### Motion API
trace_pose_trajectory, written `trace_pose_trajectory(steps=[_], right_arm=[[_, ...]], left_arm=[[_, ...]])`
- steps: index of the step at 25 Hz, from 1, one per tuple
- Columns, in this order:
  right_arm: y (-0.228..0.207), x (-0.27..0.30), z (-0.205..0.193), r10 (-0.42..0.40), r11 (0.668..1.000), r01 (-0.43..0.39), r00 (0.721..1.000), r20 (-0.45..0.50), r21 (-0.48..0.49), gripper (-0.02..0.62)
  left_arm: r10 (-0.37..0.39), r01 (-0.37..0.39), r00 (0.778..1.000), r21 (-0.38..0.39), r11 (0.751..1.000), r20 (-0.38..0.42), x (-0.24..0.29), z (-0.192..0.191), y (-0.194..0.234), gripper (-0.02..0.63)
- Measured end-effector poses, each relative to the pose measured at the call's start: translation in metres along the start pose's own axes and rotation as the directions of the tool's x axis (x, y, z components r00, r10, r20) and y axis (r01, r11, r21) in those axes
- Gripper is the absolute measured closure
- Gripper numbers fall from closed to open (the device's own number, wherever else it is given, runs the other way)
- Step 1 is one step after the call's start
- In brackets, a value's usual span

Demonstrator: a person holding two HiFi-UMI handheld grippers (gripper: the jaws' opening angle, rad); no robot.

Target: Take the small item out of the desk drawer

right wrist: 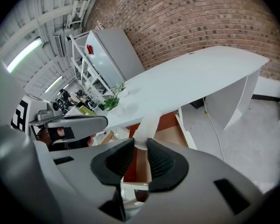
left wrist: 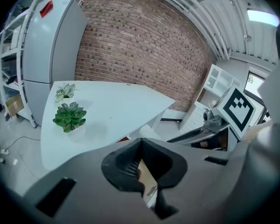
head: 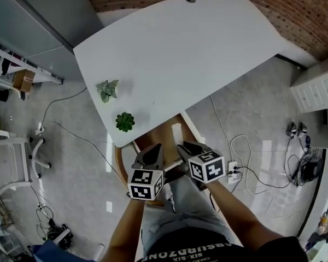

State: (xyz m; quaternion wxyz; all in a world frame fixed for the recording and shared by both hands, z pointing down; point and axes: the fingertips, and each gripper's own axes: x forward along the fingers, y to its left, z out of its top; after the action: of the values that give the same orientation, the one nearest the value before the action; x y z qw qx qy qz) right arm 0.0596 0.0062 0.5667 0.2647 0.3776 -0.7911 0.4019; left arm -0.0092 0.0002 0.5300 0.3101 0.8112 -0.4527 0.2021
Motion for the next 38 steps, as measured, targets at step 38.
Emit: trace_pose_trajectory(steps=[38], right_arm=[[0.087,-0.096,0.045,0.042,0.985,-0.009,0.981,0.188,-0.171,0.512]], left_arm=[[-0.019,0.004,0.991,0.114,0.993,0.135,-0.094,0.059,-0.044,0.609]])
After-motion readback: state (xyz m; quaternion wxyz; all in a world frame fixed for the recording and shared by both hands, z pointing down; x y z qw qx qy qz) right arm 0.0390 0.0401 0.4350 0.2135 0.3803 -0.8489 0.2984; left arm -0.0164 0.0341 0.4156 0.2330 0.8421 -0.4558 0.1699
